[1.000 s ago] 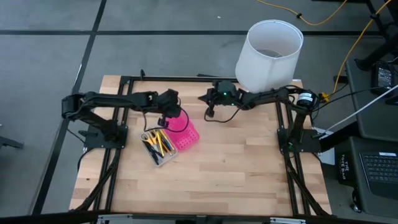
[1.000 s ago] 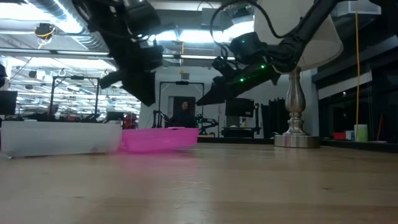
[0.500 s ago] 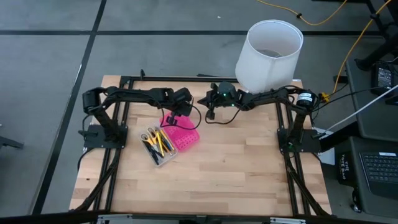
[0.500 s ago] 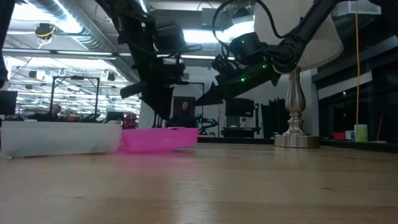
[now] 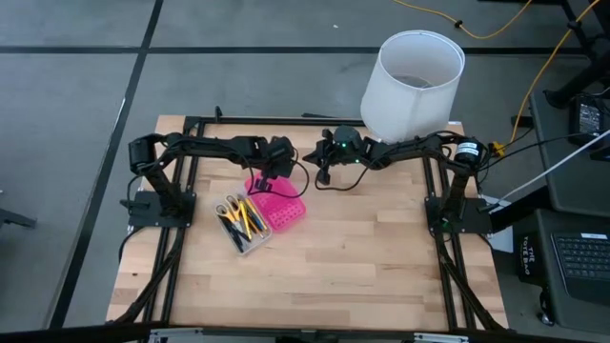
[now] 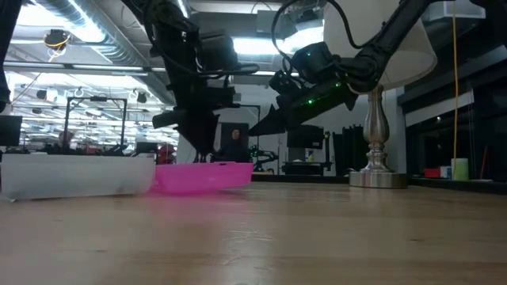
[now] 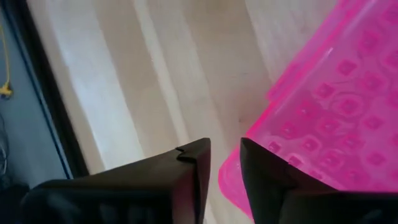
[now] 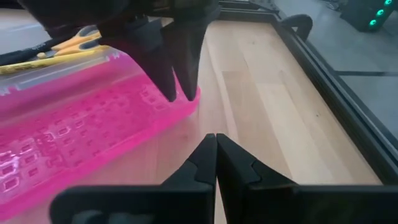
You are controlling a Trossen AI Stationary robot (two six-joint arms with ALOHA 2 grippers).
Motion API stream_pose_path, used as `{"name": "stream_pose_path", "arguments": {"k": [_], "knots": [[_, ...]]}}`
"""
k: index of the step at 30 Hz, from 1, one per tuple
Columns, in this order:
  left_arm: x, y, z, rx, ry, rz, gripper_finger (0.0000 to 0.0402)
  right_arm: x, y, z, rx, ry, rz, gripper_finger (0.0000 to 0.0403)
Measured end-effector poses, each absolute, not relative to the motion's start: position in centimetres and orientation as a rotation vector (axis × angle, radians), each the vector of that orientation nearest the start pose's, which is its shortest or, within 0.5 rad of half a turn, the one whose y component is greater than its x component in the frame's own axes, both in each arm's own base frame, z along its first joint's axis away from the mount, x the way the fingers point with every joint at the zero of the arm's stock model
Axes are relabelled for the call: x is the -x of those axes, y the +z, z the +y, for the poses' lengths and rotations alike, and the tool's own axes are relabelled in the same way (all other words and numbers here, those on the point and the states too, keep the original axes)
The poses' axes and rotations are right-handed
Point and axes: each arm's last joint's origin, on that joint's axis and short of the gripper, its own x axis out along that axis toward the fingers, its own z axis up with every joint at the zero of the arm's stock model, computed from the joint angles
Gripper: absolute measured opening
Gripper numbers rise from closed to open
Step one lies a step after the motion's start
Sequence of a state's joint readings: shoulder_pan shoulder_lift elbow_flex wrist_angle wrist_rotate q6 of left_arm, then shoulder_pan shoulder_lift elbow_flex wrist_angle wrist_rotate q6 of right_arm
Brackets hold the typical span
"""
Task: Pick & place school supplies into a supply box
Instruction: Close the pink supply box
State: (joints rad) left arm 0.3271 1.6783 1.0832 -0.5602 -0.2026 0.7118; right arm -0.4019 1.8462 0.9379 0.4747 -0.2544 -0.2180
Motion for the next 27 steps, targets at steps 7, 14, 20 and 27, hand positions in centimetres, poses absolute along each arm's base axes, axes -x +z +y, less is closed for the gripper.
{"name": "stream_pose_path", "arguments": {"k": [7,14,20,27], "knots": [[-30.24,18.93,10.81,-0.545,-0.023,1.287,0.0095,-34.96,16.11,-14.04,0.074,-0.097,0.423,0.0012],[-30.27,18.91,10.77,-0.573,-0.092,1.27,0.0088,-34.97,16.12,-14.05,0.077,-0.096,0.423,0.0012],[-30.21,18.91,10.95,-0.566,-0.1,1.265,0.0082,-34.97,16.13,-14.05,0.077,-0.096,0.423,0.0012],[-29.97,18.9,11.59,-0.518,-0.109,1.248,0.0073,-34.98,16.11,-14.05,0.077,-0.096,0.423,0.0012]]}}
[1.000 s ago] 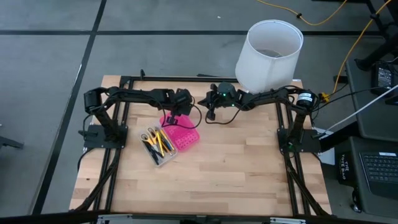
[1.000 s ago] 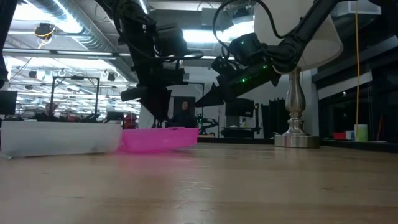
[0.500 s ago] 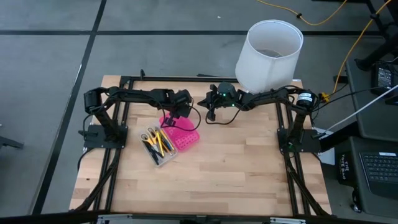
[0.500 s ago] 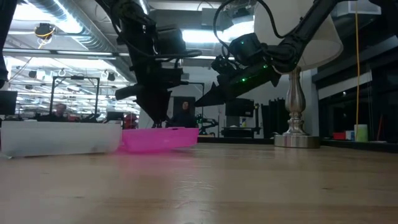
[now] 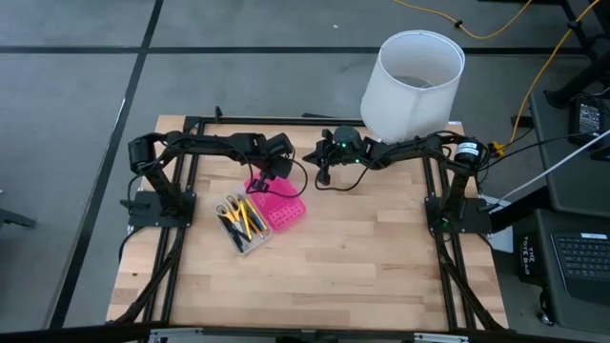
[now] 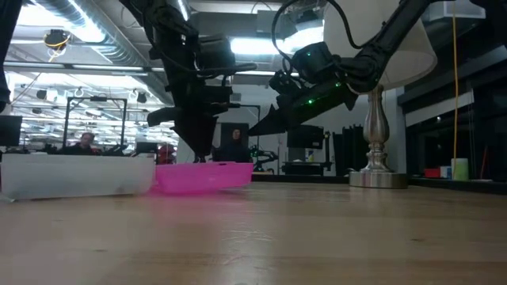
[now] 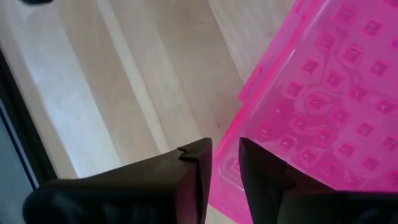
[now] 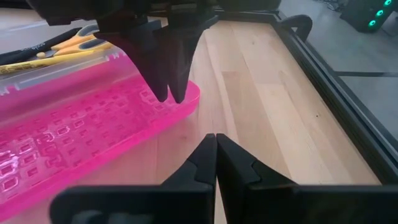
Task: Pick & place school supplies into a supply box
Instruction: Close the pink supply box
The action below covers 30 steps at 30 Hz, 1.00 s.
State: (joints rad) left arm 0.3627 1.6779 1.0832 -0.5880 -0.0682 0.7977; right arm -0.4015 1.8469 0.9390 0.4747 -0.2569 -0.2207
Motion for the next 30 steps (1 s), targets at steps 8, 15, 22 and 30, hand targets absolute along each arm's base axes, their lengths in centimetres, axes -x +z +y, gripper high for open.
{"name": "stream_pose_path", "arguments": {"k": [8,15,22,30], "knots": [[-30.1,18.6,11.6,-0.519,-0.106,1.257,0.0068,-35.0,16.1,-14.1,0.077,-0.096,0.423,0.0012],[-30.4,17.8,11.8,-0.541,-0.101,1.284,0.0068,-35.0,16.1,-14.1,0.078,-0.097,0.423,0.0012],[-30.5,16.4,11.9,-0.54,-0.131,1.333,0.0068,-35.0,16.1,-14.1,0.082,-0.096,0.423,0.0012],[-30.6,15.8,12.0,-0.548,-0.142,1.359,0.0063,-35.0,16.1,-14.1,0.088,-0.095,0.423,0.0012]]}}
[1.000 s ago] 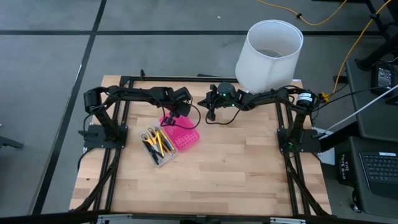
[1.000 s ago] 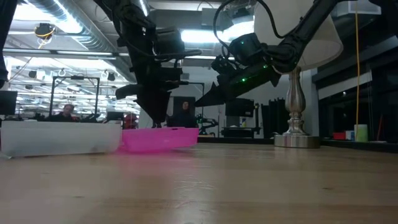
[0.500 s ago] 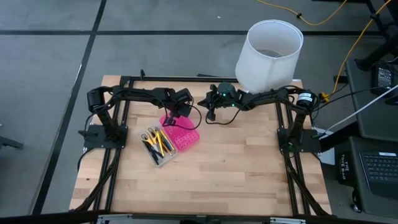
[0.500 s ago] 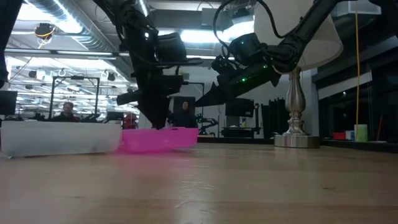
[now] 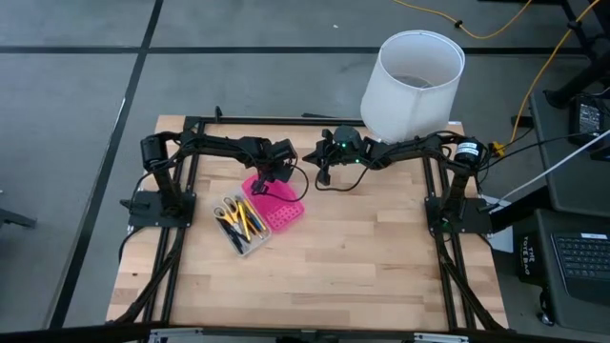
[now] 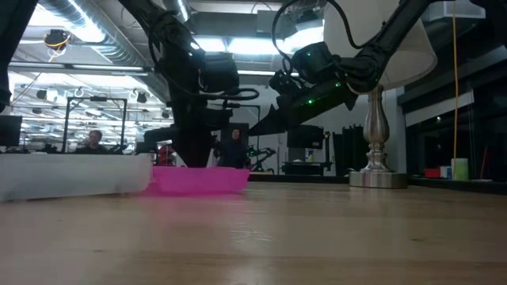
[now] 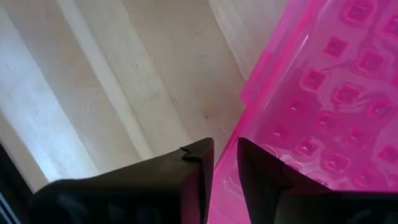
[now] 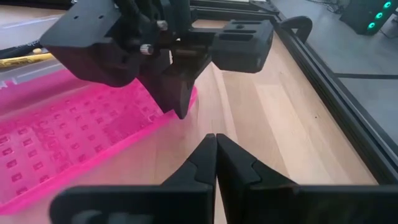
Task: Pick & place school supplies into a supply box
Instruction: Close the pink supply box
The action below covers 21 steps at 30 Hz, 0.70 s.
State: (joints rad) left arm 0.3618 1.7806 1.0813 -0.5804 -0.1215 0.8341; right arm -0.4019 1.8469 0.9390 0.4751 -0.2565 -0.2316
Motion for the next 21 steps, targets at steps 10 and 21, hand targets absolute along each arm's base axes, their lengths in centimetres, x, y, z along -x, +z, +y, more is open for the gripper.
{"name": "stream_pose_path", "arguments": {"k": [10,21], "knots": [[-30.48,15.77,11.91,-0.614,-0.187,1.381,0.0015,-34.98,16.11,-14.06,0.099,-0.093,0.424,0.0012],[-30.91,15.91,11.16,-0.723,-0.09,1.435,0.0003,-34.98,16.12,-14.08,0.101,-0.093,0.424,0.0012]]}}
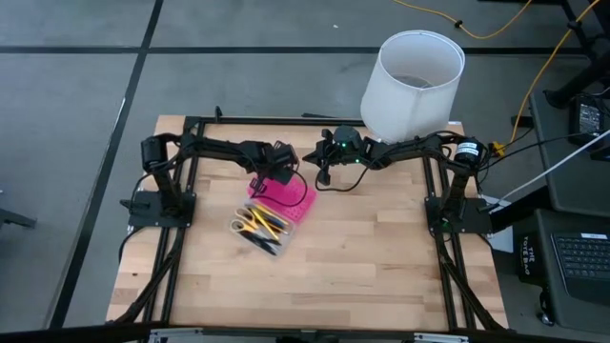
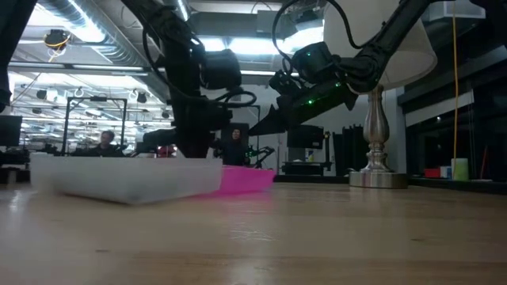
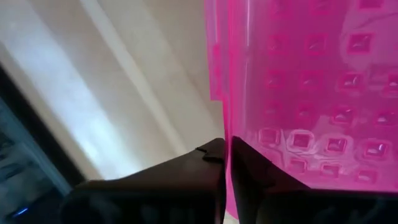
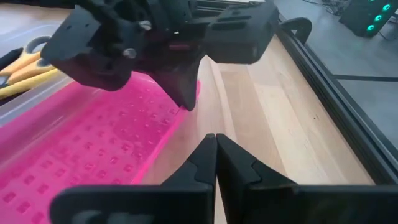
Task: Pick & place school supplies into a supply box
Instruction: Close the pink supply box
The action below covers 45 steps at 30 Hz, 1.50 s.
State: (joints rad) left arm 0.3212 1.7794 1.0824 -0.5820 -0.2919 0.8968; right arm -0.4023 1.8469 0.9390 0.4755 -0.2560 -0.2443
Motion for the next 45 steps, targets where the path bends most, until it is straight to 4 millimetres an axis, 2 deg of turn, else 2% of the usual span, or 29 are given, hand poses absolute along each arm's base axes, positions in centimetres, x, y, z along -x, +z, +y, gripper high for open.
{"name": "stream_pose_path", "arguments": {"k": [4,9,12,22,26,32,39,45], "knots": [[-31.3,16.0,10.4,-0.8,-0.036,1.459,0.0002,-35.0,16.1,-14.1,0.1,-0.095,0.424,0.0012],[-31.8,16.3,9.3,-0.887,0.133,1.491,0.0003,-35.0,16.1,-14.1,0.1,-0.095,0.423,0.0012],[-31.9,16.5,8.5,-0.908,0.151,1.482,0.0003,-35.0,16.1,-14.1,0.1,-0.095,0.423,0.0012],[-31.5,19.8,6.6,-0.915,0.279,1.369,0.0003,-34.9,16.2,-14.1,0.132,-0.093,0.427,0.0012],[-31.4,20.6,5.8,-0.88,0.32,1.316,0.0003,-34.4,17.0,-14.1,0.153,-0.152,0.469,0.0012],[-31.4,20.9,5.0,-0.917,0.399,1.311,0.0002,-33.7,18.1,-13.8,0.124,-0.157,0.496,0.0012],[-31.5,21.0,4.0,-0.874,0.472,1.267,0.0002,-33.0,17.4,-14.0,0.092,-0.152,0.595,0.0012],[-31.5,21.2,2.9,-0.884,0.543,1.236,0.0002,-33.0,17.3,-13.8,0.07,-0.096,0.592,0.0012]]}}
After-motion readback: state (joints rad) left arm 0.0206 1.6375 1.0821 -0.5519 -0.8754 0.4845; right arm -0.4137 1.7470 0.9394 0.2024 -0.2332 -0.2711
